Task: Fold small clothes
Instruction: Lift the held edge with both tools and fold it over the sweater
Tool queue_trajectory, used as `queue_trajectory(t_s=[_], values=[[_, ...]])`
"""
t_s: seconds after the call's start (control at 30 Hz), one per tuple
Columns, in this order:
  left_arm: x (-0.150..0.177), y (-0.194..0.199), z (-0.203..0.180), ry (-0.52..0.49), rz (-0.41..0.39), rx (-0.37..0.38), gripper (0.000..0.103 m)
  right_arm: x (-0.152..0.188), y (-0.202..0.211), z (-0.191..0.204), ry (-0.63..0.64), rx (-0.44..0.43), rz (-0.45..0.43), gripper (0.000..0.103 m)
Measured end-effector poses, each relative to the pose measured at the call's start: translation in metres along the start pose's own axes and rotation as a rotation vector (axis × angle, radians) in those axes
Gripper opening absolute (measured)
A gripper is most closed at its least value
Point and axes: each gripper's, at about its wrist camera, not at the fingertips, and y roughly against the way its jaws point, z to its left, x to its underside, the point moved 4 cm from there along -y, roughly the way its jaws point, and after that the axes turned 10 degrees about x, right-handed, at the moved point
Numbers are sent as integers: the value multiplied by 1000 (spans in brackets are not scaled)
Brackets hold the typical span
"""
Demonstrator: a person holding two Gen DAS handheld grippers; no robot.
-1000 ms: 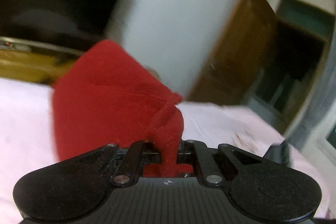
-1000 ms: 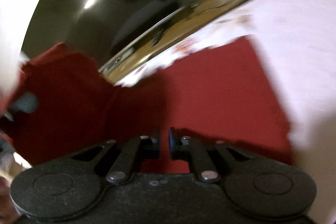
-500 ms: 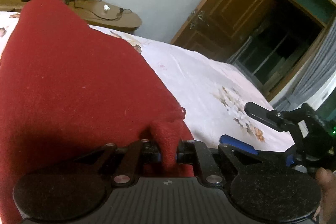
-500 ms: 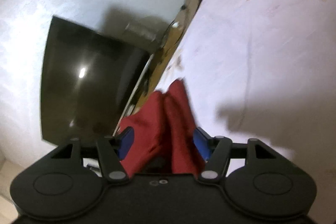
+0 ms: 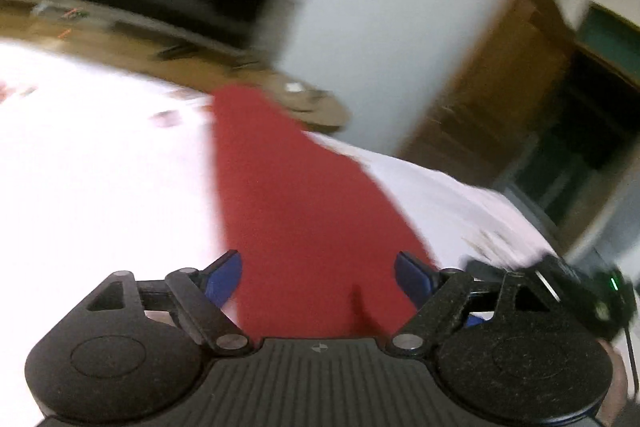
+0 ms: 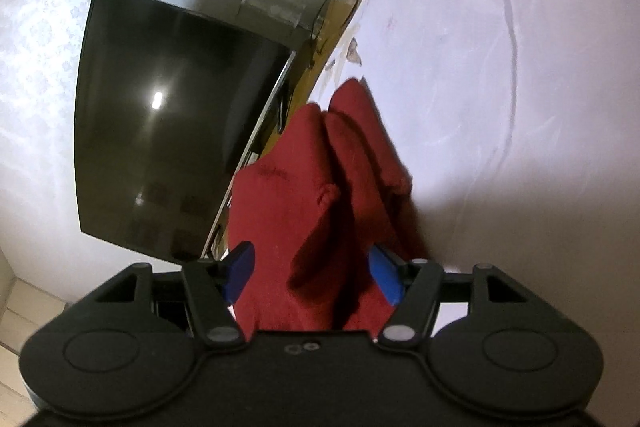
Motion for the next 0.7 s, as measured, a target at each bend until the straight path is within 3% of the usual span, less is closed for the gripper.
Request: queue_trajectory(t_s=[0.23, 0.3, 0.4, 0.57, 0.6, 0.63, 0.7], values=[[-19, -26, 32, 77, 29, -146, 82, -11, -35, 10, 15, -20, 57, 63], [-18, -26, 38, 96, 18, -148, 82, -14, -40, 20, 47, -45, 86, 63], [-9, -32, 37, 91, 8, -152, 82, -19, -56, 27, 122, 80, 111, 57], [-2, -38, 43, 102, 25, -167, 82, -28, -71, 30, 115, 59, 142, 57], [-1, -39, 43, 95, 29, -169, 82, -28, -74, 33, 139, 60, 152, 51], [-3, -41, 42, 85, 34, -171, 82, -28, -76, 36, 171, 73, 154, 35], [-6, -43, 40, 72, 37, -178, 81, -25, -79, 43, 267, 124, 157, 18]])
